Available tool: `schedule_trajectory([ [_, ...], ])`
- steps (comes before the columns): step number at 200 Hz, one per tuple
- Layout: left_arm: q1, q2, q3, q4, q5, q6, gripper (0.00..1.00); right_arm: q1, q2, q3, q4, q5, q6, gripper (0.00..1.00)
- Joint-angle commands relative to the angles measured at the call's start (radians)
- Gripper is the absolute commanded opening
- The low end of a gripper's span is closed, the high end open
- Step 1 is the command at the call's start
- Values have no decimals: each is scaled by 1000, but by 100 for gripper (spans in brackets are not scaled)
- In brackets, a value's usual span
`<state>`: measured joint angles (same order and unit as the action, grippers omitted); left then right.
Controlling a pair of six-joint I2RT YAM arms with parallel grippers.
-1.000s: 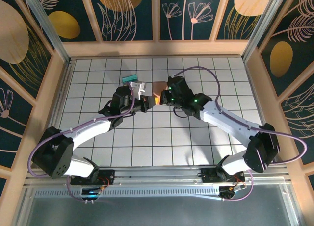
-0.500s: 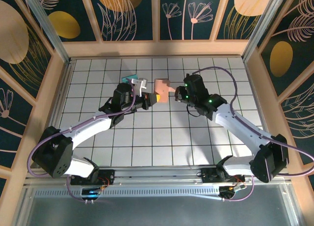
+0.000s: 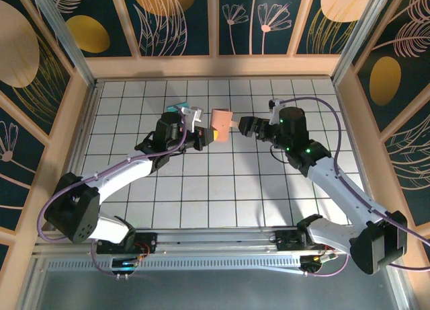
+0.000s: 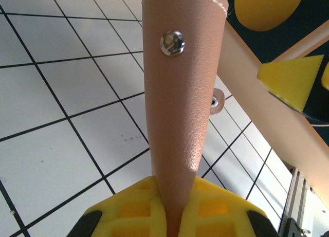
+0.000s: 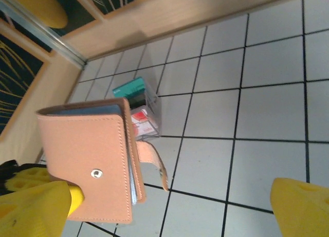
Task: Take the credit cards out of the card holder
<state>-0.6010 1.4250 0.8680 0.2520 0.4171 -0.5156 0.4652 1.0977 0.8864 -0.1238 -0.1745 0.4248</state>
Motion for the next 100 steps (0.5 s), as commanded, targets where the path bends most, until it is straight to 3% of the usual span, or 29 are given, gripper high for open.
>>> schedule_trajectory([
  [1,9,-28,18,6,48,32,0,-17,-24,-49,118,-132,-28,99],
  [30,40,-69,-33,66,133,10,0,-22,-42,-101,208,-242,-3,99],
  [64,102,-119,-110,202,311,-64,0,-25,-29,-124,271,-375,-17,99],
  [100,117,-123,-130,279,463,-88,0,-23,7,-131,342,-497,-17,85],
])
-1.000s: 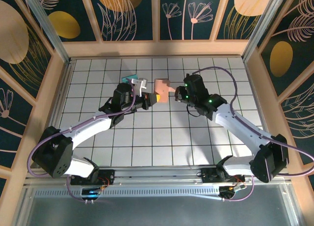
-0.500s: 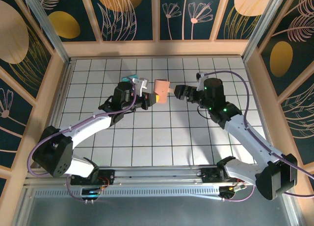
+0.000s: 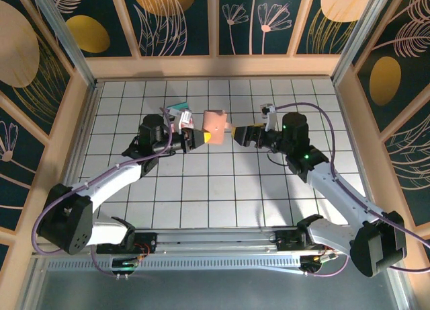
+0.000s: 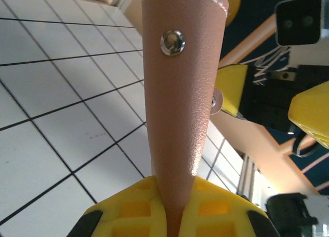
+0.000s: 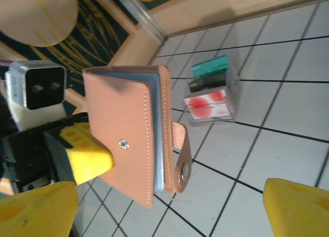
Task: Take the credit cards out of the card holder
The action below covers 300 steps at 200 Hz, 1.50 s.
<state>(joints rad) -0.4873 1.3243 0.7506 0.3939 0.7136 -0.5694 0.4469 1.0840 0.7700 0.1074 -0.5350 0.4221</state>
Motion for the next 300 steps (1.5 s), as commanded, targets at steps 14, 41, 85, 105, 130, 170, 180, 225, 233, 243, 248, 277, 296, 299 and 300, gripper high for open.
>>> schedule_trajectory([
  [14,6,-25,-24,188,211,-61,0,-7,31,-24,156,-195,-10,79],
  [41,12,-28,-36,269,247,-107,0,-8,45,-43,221,-245,-4,70],
  [85,12,-26,-44,368,275,-177,0,-15,57,-56,246,-286,-6,55],
  [105,13,-30,-49,381,284,-185,0,-23,54,-58,256,-307,-6,46],
  [130,12,-38,-54,401,286,-191,0,-29,47,-60,275,-346,-6,35],
  [170,12,-42,-56,434,298,-215,0,-38,41,-61,281,-352,-7,29],
  [180,12,-41,-52,430,301,-218,0,-38,44,-62,293,-357,2,29],
  [225,12,-26,-48,452,307,-250,0,-35,81,-69,393,-427,69,33],
  [233,12,-24,-49,457,307,-253,0,-35,88,-71,409,-436,79,34],
  [243,12,-24,-50,459,302,-254,0,-31,95,-73,428,-449,88,35],
  [248,12,-22,-50,460,302,-256,0,-30,97,-74,436,-452,92,35],
  [277,12,-9,-48,482,308,-275,0,-15,111,-69,448,-456,93,34],
  [296,12,-2,-45,474,305,-278,0,-8,120,-67,455,-457,97,25],
  [299,12,1,-45,471,304,-278,0,-7,120,-67,456,-457,96,23],
  [300,12,2,-45,469,303,-278,0,-8,120,-66,456,-457,95,22],
])
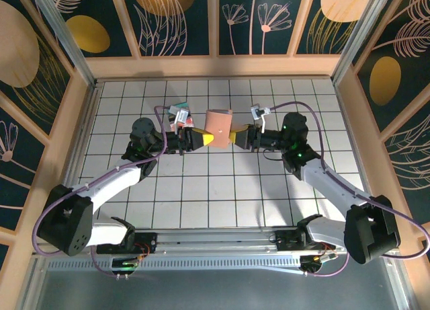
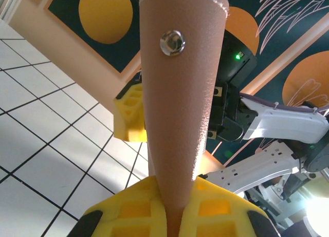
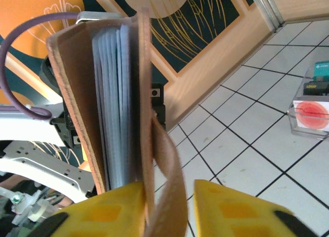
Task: Take the credit cards out of the card holder
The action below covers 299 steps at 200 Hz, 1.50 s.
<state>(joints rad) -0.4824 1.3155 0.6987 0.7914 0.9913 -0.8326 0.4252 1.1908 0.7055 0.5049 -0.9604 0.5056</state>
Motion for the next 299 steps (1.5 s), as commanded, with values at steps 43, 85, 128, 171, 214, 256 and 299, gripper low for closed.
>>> schedule_trajectory([
  [43,7,35,42,-102,-48,48,33,16,-5,35,-94,88,-37,0],
  [85,7,48,60,-150,-123,95,92,38,-19,101,-318,261,-108,0],
  [128,5,69,90,-179,-211,159,99,93,18,184,-466,385,-155,0],
  [171,1,111,121,-213,-260,210,99,148,72,280,-601,475,-200,0],
  [214,-16,118,139,-259,-310,262,99,173,91,304,-613,499,-213,0],
  [256,-34,113,153,-300,-371,300,99,178,101,309,-596,486,-217,0],
  [299,-42,117,174,-355,-448,327,95,182,93,306,-586,477,-216,0],
])
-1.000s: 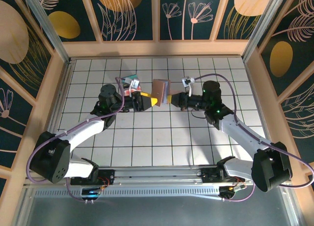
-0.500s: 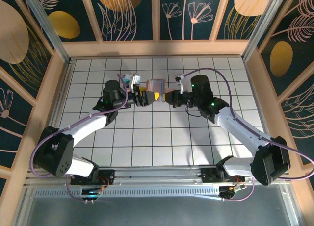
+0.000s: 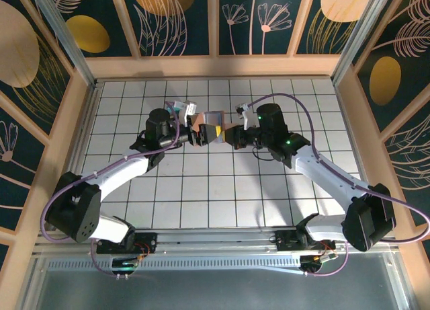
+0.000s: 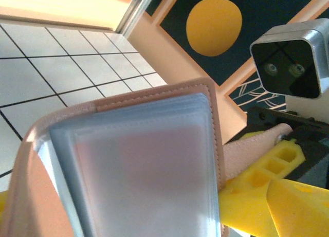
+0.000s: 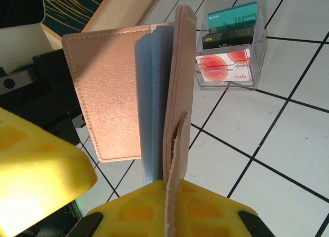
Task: Take the credit cards out of the card holder
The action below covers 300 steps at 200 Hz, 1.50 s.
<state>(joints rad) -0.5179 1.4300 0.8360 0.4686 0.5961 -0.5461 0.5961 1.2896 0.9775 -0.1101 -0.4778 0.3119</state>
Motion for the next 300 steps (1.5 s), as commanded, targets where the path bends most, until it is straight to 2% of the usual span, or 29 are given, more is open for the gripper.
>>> schedule_trajectory([
  [1,-8,3,37,-33,-54,40,94,11,-6,33,29,-6,-22,0],
  [73,-13,9,49,-77,-78,57,65,11,-26,1,67,-7,-9,0],
  [120,-12,0,47,-81,-73,56,60,-4,-32,-21,109,-42,13,0],
  [137,-13,-3,46,-79,-68,52,62,-6,-35,-28,121,-54,18,0],
  [161,-12,-6,45,-72,-50,46,76,-9,-37,-31,124,-60,18,0],
  [180,-12,-6,45,-67,-44,43,79,-10,-36,-31,126,-65,19,0],
  [216,-14,5,49,-67,-54,44,79,-10,-40,-33,133,-74,18,0],
  [232,-14,10,54,-72,-53,43,71,-10,-41,-35,130,-71,18,0],
  [243,-14,11,55,-74,-53,43,70,-10,-42,-35,129,-68,17,0],
  [267,-14,9,59,-86,-56,49,79,-10,-46,-37,127,-64,17,0],
  [300,-14,1,55,-81,-48,46,83,-12,-49,-39,127,-62,16,0],
])
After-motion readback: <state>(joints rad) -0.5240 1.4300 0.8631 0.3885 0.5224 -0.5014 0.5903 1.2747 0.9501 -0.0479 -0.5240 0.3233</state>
